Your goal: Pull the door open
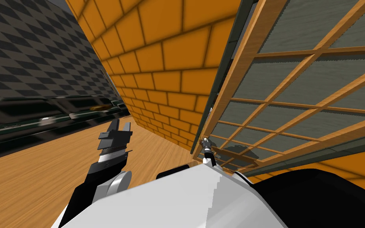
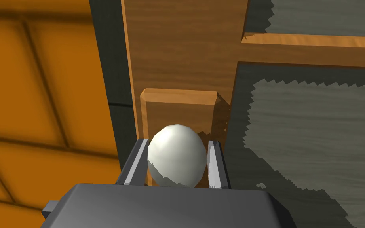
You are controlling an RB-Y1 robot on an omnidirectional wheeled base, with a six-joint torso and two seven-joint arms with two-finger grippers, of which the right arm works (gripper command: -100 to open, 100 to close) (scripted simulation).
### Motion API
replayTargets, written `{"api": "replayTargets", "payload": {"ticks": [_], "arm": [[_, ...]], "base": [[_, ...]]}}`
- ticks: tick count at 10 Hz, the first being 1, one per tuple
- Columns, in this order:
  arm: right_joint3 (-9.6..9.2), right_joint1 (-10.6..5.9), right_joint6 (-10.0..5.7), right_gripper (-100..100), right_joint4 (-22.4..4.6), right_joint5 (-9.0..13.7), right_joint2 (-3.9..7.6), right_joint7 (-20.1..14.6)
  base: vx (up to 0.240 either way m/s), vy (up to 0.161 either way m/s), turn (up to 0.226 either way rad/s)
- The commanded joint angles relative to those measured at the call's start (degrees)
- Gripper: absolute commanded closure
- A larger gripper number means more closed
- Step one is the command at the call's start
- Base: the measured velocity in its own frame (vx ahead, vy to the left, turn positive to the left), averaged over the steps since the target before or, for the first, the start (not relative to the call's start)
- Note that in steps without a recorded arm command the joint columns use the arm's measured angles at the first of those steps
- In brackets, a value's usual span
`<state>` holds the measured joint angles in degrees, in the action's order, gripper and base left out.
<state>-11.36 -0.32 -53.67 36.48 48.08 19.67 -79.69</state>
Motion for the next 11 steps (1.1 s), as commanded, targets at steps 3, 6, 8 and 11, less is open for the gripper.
{"api": "replayTargets", "payload": {"ticks": [3,6,8,11], "arm": [[-2.70,0.72,0.35,100,1.6,-1.4,0.67,-1.8],[-4.95,1.11,0.46,100,2.7,-2.6,1.41,-3.5],[-5.94,1.34,0.27,100,2.3,-3.0,1.70,-4.3],[-8.27,2.02,-0.31,100,3.3,-4.1,3.00,-6.0]], "base": [[-0.240,-0.005,0.070],[-0.231,-0.008,0.068],[-0.120,-0.004,0.049],[-0.238,-0.016,0.076]]}}
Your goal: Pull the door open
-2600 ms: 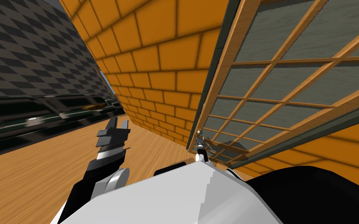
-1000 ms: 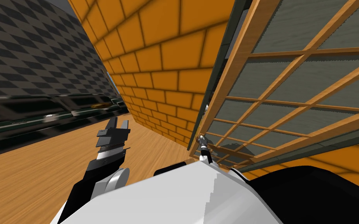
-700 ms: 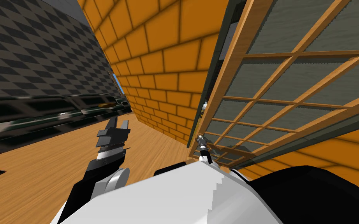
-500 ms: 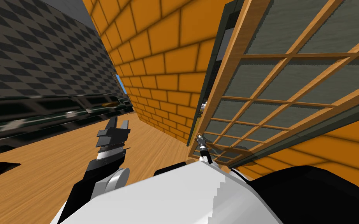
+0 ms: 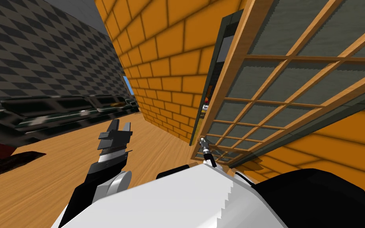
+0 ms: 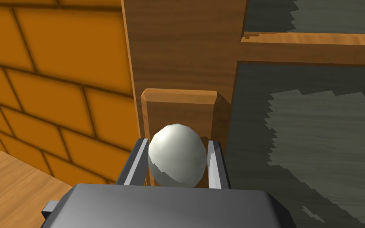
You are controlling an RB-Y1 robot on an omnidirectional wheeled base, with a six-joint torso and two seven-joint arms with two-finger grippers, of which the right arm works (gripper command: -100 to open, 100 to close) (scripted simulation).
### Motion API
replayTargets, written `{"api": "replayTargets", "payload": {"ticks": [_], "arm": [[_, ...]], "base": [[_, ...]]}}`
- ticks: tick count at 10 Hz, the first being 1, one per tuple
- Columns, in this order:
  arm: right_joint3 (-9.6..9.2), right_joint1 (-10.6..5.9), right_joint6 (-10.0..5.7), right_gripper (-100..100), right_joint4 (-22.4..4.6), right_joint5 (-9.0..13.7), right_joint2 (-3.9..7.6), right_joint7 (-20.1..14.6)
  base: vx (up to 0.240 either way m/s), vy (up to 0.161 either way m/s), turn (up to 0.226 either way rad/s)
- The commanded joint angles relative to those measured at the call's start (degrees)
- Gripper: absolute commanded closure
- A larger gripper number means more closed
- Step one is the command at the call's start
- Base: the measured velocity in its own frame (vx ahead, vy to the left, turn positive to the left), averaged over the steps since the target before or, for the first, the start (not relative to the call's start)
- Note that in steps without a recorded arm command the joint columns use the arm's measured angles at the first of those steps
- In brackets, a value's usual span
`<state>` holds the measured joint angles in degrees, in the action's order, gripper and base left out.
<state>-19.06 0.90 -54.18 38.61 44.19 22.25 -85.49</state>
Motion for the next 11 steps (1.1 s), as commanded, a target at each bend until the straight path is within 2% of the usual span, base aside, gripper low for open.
{"api": "replayTargets", "payload": {"ticks": [1,4,5,6,11], "arm": [[-1.28,1.01,0.03,100,1.5,-0.6,0.82,-0.8],[-3.60,1.70,-0.55,100,2.5,-1.7,2.12,-2.5],[-3.14,1.60,-0.17,100,2.2,-1.4,1.92,-2.1],[-4.45,2.24,-0.80,100,2.5,-1.9,2.63,-3.1],[-8.42,4.05,-3.52,100,3.7,-3.4,5.45,-6.3]], "base": [[-0.237,0.012,0.059],[-0.235,-0.016,0.065],[-0.092,-0.005,0.017],[-0.137,-0.031,0.090],[-0.217,-0.020,0.086]]}}
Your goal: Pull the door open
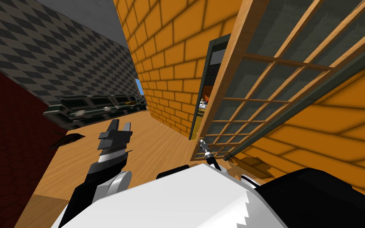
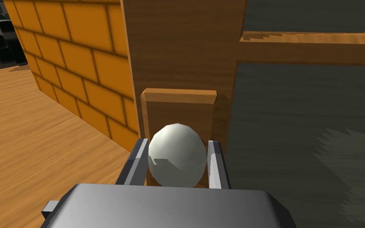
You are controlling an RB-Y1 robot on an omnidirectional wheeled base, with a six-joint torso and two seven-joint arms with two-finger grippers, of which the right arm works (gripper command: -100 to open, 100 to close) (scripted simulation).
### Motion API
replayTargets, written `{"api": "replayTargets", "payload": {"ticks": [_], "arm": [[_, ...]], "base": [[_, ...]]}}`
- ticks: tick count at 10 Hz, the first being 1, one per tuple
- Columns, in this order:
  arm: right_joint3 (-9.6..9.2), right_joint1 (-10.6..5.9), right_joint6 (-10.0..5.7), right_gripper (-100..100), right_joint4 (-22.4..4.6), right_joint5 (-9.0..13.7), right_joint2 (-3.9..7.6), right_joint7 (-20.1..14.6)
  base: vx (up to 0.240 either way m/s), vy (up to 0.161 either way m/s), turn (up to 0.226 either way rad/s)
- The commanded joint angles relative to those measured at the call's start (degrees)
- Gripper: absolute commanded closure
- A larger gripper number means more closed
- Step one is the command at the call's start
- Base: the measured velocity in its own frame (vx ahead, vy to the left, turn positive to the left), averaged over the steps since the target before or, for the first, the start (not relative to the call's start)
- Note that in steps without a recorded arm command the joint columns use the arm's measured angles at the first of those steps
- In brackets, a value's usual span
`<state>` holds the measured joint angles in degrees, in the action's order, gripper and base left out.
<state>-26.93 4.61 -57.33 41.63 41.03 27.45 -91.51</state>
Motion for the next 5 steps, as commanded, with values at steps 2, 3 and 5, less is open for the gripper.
{"api": "replayTargets", "payload": {"ticks": [2,3,5], "arm": [[-1.95,0.98,-1.33,100,1.1,-0.7,1.24,-1.5],[-1.52,0.84,-0.87,100,0.7,-0.5,0.95,-1.1],[-3.11,1.61,-2.51,100,0.5,-1.1,1.96,-2.5]], "base": [[-0.202,-0.053,0.071],[-0.097,-0.025,0.029],[-0.166,-0.039,0.143]]}}
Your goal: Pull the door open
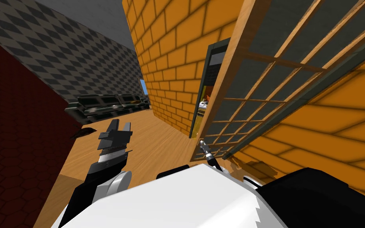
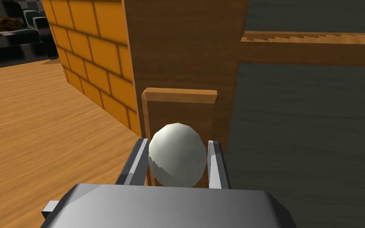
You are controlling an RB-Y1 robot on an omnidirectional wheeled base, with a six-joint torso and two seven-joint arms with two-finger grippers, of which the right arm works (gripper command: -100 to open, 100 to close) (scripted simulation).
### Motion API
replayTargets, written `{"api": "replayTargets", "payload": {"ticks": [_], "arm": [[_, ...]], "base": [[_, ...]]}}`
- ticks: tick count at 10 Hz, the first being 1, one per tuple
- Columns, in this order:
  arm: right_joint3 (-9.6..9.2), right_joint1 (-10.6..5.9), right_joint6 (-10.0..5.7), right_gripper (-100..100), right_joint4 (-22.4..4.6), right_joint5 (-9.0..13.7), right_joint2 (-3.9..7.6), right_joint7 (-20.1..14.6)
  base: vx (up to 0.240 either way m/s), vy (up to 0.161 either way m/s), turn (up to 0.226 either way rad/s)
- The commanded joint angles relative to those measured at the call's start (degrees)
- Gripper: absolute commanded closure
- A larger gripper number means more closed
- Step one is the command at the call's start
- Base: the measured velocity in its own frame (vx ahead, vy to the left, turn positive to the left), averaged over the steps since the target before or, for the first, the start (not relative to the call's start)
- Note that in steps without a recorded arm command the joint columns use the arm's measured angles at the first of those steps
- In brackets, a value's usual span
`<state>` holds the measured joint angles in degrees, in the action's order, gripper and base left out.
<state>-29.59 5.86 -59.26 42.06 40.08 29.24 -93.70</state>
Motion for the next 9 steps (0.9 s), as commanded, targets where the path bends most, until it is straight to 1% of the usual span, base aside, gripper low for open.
{"api": "replayTargets", "payload": {"ticks": [1,4,7,8,9], "arm": [[-1.00,0.62,-1.26,100,0.0,-0.4,0.60,-0.9],[-2.71,1.40,-3.36,100,-0.3,-1.0,1.92,-2.5],[-4.08,2.03,-5.05,100,-0.5,-1.5,2.98,-3.9],[-3.77,1.80,-4.44,100,-0.6,-1.4,2.75,-3.5],[-4.43,2.18,-5.45,100,-1.2,-1.6,3.06,-4.2]], "base": [[-0.225,-0.042,0.105],[-0.215,-0.038,0.109],[-0.189,-0.043,0.089],[-0.085,-0.020,0.022],[-0.104,-0.032,0.116]]}}
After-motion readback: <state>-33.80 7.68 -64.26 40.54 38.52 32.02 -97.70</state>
